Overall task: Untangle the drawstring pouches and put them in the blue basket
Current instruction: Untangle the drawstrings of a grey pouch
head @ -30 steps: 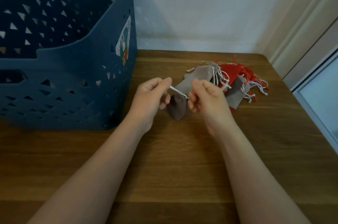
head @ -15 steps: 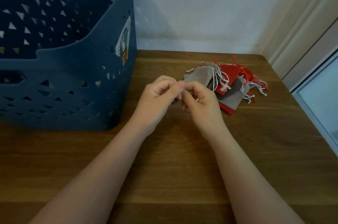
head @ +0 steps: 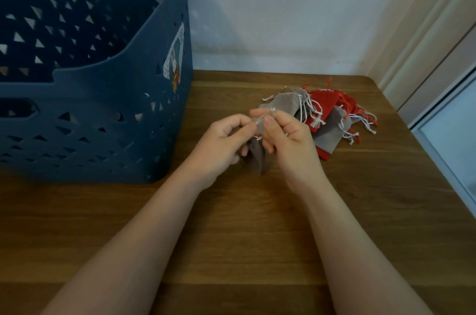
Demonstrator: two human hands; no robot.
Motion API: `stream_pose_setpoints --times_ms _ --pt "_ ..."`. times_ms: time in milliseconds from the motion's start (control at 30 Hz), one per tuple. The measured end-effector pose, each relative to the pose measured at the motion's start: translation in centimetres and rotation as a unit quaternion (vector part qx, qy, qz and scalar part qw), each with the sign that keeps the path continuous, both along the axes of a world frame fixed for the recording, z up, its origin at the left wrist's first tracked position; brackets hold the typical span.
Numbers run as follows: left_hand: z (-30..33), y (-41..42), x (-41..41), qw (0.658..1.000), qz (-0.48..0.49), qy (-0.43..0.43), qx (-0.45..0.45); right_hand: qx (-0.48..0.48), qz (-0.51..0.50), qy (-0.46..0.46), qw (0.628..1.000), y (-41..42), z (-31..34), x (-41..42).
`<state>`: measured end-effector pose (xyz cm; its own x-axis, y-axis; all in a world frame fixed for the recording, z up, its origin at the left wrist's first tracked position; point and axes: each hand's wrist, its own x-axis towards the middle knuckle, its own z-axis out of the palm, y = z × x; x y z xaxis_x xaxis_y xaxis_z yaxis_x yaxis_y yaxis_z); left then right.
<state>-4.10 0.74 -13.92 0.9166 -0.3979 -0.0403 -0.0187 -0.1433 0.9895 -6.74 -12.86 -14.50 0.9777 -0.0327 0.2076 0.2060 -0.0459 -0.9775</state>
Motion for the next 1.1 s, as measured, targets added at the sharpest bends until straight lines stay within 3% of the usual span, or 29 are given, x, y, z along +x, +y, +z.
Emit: stream_pose_setpoints --times_ms 67,100,233,300,433,633,967,1100 --pt "0.1 -0.2 0.0 0.995 0.006 0.077 -0.060 0.011 -0.016 0.015 1.000 0.2 -0.1 0.1" --pt "0.1 -0.4 0.0 0.996 0.010 0.074 -0.045 0.007 -0.023 0.024 0.999 0.2 -0.3 0.2" --pt "-0.6 -0.6 0.2 0.996 0.020 -0.033 0.083 -0.070 -0.035 0.039 0.996 0.3 -0.5 0.3" --pt "-0.8 -0.4 0.3 0.991 0.022 -0.072 0.110 -0.147 -0.043 0.009 0.988 0.2 -0.5 0.3" --pt "-0.9 -0.1 0.4 0.976 0.007 -0.149 0.156 -0.149 -0.082 -0.038 0.985 0.4 -0.2 0.1" --pt "-0.7 -0.4 0.2 0.935 -0.025 -0.221 0.276 -0.257 -0.120 -0.135 0.949 0.7 -0.2 -0.1" --pt "-0.8 0.0 0.4 0.902 -0.126 -0.263 0.319 -0.103 -0.035 -0.015 0.994 -0.1 -0.5 0.4" --pt "-0.9 0.1 0.5 0.895 -0.113 -0.287 0.323 -0.065 -0.011 -0.010 0.998 -0.2 -0.5 0.5"
